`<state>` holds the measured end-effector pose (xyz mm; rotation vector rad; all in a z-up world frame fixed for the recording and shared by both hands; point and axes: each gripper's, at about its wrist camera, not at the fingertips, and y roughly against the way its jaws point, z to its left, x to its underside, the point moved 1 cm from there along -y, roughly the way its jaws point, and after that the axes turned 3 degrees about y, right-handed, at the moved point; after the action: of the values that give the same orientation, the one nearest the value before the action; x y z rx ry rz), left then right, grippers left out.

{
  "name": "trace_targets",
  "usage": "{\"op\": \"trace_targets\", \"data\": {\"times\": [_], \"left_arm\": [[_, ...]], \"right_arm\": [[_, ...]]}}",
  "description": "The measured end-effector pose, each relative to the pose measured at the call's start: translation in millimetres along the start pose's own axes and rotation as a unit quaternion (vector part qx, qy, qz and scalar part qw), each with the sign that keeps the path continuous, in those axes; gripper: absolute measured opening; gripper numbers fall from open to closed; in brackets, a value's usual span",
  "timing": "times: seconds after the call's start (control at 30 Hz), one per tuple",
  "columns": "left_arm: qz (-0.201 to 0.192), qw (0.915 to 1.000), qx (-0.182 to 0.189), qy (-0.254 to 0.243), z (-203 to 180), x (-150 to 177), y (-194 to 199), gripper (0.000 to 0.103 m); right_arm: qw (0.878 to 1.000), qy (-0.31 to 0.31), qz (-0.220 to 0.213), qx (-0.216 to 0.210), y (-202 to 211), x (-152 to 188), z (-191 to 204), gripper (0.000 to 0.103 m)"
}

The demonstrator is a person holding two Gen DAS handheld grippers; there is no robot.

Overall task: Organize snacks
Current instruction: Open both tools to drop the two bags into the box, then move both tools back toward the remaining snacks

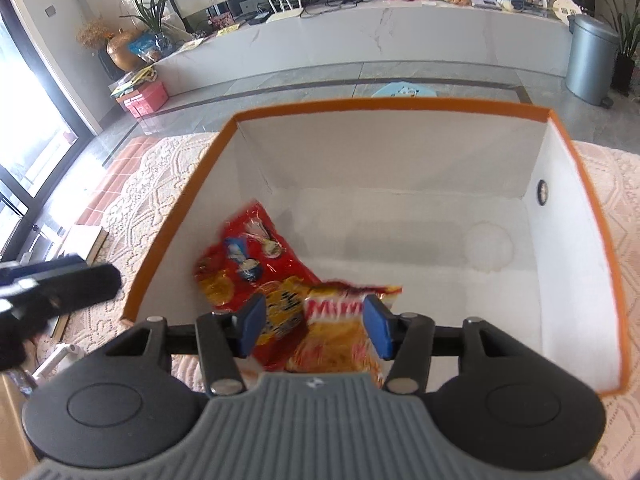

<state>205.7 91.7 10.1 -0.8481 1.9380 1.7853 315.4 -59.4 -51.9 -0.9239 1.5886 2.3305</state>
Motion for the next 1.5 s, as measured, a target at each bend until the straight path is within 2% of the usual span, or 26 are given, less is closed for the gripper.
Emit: {"op": "trace_targets", "data": {"times": [0.2, 0.4, 0.47, 0.63, 0.83, 0.9, 0.93, 1.03, 1.1, 1.27, 1.5], "left_arm": [[-0.005, 0.9999, 0.014, -0.002, -6.9, 20.6, 23.5, 0.054], [-0.03, 0.999, 0.034, 0.0, -14.8, 45.8, 56.8, 0.055], [-0.035, 0.9983, 0.046, -0.001, -18.0, 57.1, 65.7, 0.059], [-0.034, 0.9967, 0.073, -0.008, -23.1, 88.9, 75.1, 0.07], [-0.01, 0.9974, 0.069, -0.02, -20.1, 131.5, 67.7, 0.082], [0.006, 0.9976, 0.067, -0.016, -17.1, 144.3, 61.6, 0.082], [0.012, 0.9975, 0.069, -0.015, -16.5, 150.1, 58.9, 0.081], [0.02, 0.9951, 0.095, -0.022, -18.9, 166.2, 56.1, 0.07], [0.024, 0.9942, 0.101, -0.029, -24.3, 173.5, 51.9, 0.067], [0.026, 0.9925, 0.098, -0.068, -42.6, 188.9, 36.9, 0.058], [0.048, 0.9932, 0.078, -0.073, -47.8, 198.2, 16.8, 0.048]], "right_arm": [[1.0, -0.001, -0.027, 0.007, 41.6, 15.2, 1.3, 0.059], [0.996, -0.003, -0.089, 0.025, 102.4, 53.1, -1.2, 0.063], [0.994, -0.001, -0.109, 0.03, 120.6, 68.6, -0.5, 0.066], [0.988, -0.008, -0.148, 0.054, 158.4, 115.3, -7.2, 0.066], [0.982, -0.028, -0.163, 0.086, 182.9, 174.0, -17.7, 0.067], [0.982, -0.035, -0.161, 0.091, 184.9, 191.8, -20.1, 0.067], [0.982, -0.034, -0.159, 0.093, 184.2, 199.6, -21.2, 0.067], [0.982, -0.021, -0.155, 0.11, 177.0, 218.8, -22.3, 0.066], [0.981, -0.016, -0.153, 0.12, 170.7, 228.3, -20.3, 0.066], [0.978, 0.022, -0.151, 0.141, 155.4, 238.5, -15.8, 0.066], [0.975, 0.063, -0.148, 0.156, 137.4, 242.6, -17.1, 0.066]]}}
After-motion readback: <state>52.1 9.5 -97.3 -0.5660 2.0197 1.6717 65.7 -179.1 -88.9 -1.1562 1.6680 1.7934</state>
